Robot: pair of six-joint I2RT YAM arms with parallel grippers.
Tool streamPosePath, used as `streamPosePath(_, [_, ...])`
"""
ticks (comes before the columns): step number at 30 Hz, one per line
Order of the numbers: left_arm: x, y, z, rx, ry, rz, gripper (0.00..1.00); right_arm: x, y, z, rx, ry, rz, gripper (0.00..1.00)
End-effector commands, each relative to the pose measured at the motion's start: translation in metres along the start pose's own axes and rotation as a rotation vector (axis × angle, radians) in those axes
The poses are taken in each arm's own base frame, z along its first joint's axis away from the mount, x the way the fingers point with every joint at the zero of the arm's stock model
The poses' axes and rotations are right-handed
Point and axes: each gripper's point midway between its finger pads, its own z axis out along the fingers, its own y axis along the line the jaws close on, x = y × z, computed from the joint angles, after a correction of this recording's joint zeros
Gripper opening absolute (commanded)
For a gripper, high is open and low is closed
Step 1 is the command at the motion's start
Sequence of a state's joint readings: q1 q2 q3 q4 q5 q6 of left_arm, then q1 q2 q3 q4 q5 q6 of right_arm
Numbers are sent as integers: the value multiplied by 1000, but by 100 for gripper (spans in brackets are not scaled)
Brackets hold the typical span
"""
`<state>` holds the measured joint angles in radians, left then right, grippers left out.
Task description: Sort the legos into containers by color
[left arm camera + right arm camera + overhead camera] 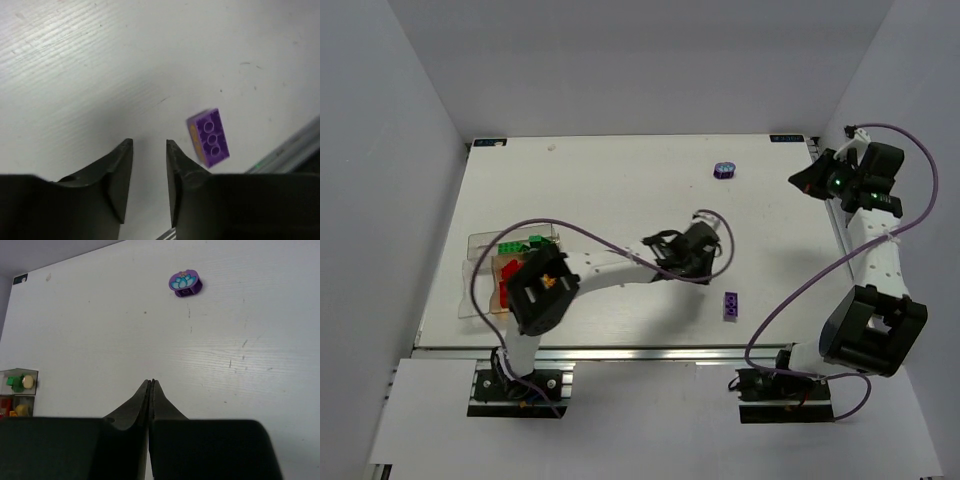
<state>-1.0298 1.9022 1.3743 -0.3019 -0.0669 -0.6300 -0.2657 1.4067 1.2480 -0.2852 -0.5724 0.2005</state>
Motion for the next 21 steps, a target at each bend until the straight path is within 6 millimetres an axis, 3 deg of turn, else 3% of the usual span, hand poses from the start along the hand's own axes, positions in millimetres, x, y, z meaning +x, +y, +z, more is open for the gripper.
streamPosePath(1, [-5, -5, 10, -244, -42, 35, 40, 2, -1, -14, -57, -12, 66, 0])
streamPosePath(3, [3, -20, 19, -295, -41, 54, 47, -1, -5, -20, -58, -24, 71, 0])
streamPosePath(5, [2, -27, 28, -359, -34, 64, 69, -3, -6, -23, -54, -32, 71, 0])
streamPosePath(9, [13, -43, 34, -343, -31, 63, 94, -3, -6, -28, -69, -42, 66, 0])
streamPosePath(13, [21, -48, 34, -357, -37, 64, 94, -2, -8, -30, -76, -43, 76, 0])
streamPosePath(21, [46, -56, 44, -374, -16, 57, 78, -2, -7, -31, -93, -46, 77, 0])
